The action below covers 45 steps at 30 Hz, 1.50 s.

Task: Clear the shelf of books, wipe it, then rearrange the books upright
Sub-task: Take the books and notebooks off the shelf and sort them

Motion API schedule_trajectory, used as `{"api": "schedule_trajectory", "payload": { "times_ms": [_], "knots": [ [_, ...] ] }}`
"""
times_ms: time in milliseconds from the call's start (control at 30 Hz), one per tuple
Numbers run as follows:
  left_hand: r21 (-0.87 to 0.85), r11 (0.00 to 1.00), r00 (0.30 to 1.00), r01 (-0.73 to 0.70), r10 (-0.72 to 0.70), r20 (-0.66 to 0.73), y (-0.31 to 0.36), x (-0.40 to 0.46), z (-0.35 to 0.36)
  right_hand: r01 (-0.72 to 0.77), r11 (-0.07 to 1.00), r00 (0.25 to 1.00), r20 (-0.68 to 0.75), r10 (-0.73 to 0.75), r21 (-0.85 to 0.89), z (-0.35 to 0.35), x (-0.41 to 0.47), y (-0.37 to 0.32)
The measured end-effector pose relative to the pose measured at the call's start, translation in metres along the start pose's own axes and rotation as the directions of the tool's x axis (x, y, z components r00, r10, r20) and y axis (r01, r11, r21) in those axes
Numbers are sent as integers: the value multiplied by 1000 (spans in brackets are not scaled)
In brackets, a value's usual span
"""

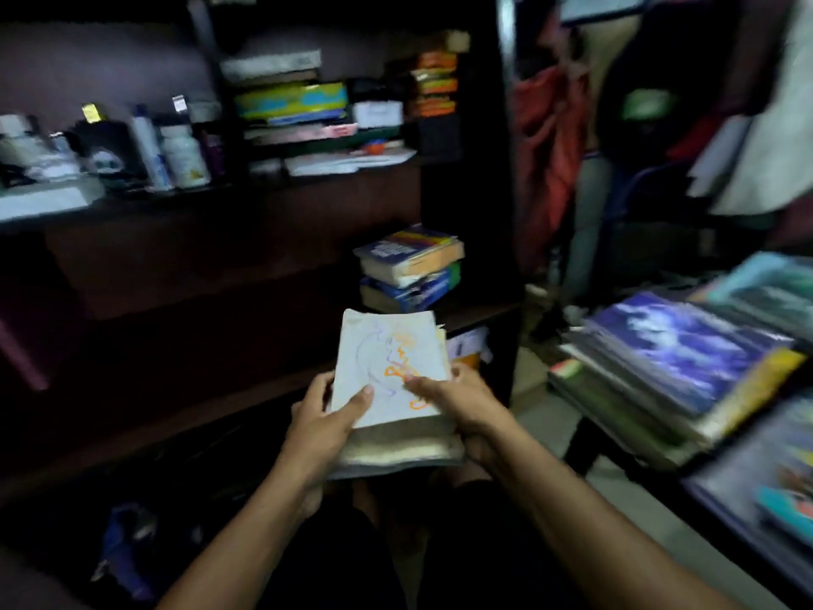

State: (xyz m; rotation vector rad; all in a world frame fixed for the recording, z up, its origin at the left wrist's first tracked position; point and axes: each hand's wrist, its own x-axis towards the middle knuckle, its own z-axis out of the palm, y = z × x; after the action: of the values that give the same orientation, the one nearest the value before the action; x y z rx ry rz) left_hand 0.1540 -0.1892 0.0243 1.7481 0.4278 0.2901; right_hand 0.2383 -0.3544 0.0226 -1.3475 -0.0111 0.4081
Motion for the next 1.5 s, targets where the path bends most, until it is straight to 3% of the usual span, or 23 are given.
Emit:
{"api": "schedule_trajectory", "payload": {
  "times_ms": [100,200,367,500,667,767,867,967,1033,1100,1167,1267,1367,1433,1500],
  "knots": [
    [26,993,992,-117,116,51,26,-13,40,101,994,990,-100,-97,30,-49,-45,-30],
    [-73,970,954,-230,240,180,67,-47,92,230,973,953,-205,-225,3,-106,-101,-65],
    [-293,914,812,-280,388,437,130,-90,179,348,934,858,-374,-352,-81,-185,-169,-129],
    [-353,890,733,-288,442,518,160,-102,238,362,925,800,-470,-373,-117,-235,-195,-160],
    [-363,890,639,-276,452,622,191,-115,297,432,902,742,-557,-374,-30,-294,-211,-172],
    [-393,878,533,-272,478,699,212,-117,338,482,876,673,-639,-374,-5,-339,-209,-188],
    [-401,863,494,-309,505,707,226,-105,401,485,872,585,-717,-379,-65,-391,-195,-203],
    [-323,831,421,-452,519,744,228,-87,467,387,905,496,-788,-365,-176,-448,-176,-202],
    [-187,769,319,-612,456,831,215,-78,504,53,902,404,-817,-412,-429,-480,-165,-185],
    [-12,674,228,-739,267,936,192,-78,523,-317,715,412,-770,-487,-623,-489,-156,-151],
    [145,579,281,-802,152,948,163,-75,537,-353,631,457,-716,-527,-690,-488,-148,-117],
    [112,533,311,-839,301,902,139,-70,547,-402,568,450,-696,-560,-718,-491,-144,-103],
    [63,557,334,-828,401,853,146,-72,537,-476,488,411,-676,-612,-731,-470,-143,-118],
    [-29,579,326,-815,499,803,161,-71,515,-345,436,458,-555,-695,-831,-428,-135,-131],
    [-117,578,346,-808,624,700,174,-64,471,-118,401,534,-399,-746,-908,-376,-117,-138]
  ]
}}
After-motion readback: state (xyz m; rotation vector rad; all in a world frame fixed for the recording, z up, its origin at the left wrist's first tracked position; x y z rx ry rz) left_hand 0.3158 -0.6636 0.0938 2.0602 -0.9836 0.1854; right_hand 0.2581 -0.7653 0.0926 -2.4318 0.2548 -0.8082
